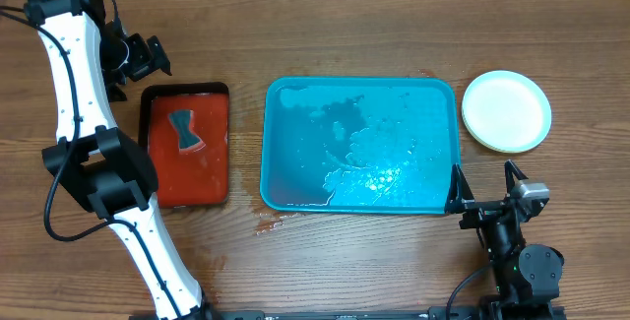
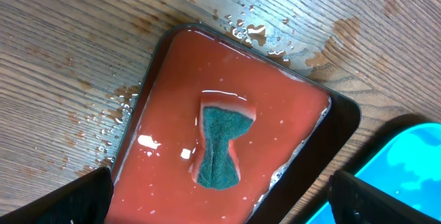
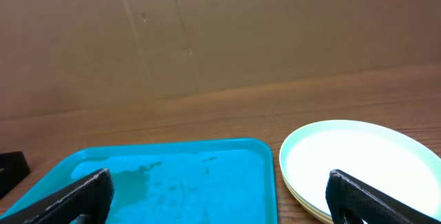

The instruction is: Clean dirty plates on tray and stack at the side

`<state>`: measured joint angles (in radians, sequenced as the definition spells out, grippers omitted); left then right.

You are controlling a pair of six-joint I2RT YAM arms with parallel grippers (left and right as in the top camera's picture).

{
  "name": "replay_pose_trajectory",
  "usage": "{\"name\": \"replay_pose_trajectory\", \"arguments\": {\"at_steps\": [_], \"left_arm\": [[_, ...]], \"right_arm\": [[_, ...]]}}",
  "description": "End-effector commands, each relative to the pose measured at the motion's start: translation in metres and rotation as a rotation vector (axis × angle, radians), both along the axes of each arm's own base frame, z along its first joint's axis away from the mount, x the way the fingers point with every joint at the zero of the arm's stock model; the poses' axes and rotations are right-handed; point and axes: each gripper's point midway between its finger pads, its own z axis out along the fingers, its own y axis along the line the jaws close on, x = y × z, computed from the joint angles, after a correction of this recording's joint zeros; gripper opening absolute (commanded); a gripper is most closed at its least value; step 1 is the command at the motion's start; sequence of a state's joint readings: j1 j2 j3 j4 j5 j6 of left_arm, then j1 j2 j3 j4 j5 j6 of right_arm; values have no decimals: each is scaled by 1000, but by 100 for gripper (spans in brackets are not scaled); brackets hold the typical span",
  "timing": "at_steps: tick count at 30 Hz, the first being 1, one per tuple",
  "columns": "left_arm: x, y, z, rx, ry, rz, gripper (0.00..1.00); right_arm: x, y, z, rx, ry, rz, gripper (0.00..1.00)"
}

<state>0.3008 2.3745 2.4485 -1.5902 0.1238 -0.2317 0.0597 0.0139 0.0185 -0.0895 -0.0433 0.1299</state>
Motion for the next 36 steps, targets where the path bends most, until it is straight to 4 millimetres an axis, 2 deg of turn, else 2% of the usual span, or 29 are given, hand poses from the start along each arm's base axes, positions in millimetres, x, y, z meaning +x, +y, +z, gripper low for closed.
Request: {"name": "replay_pose_trajectory", "arguments": {"at_steps": [1, 33, 36], "left_arm": [[3, -4, 13, 8, -36, -15, 100], [1, -1, 13, 15, -29, -14, 100], [2, -9, 21, -19, -56, -17, 100]], "right_arm": [[0, -2, -1, -3, -8, -13, 100], [0, -2, -1, -3, -8, -13, 100], [0, -2, -1, -3, -8, -13, 100]]}}
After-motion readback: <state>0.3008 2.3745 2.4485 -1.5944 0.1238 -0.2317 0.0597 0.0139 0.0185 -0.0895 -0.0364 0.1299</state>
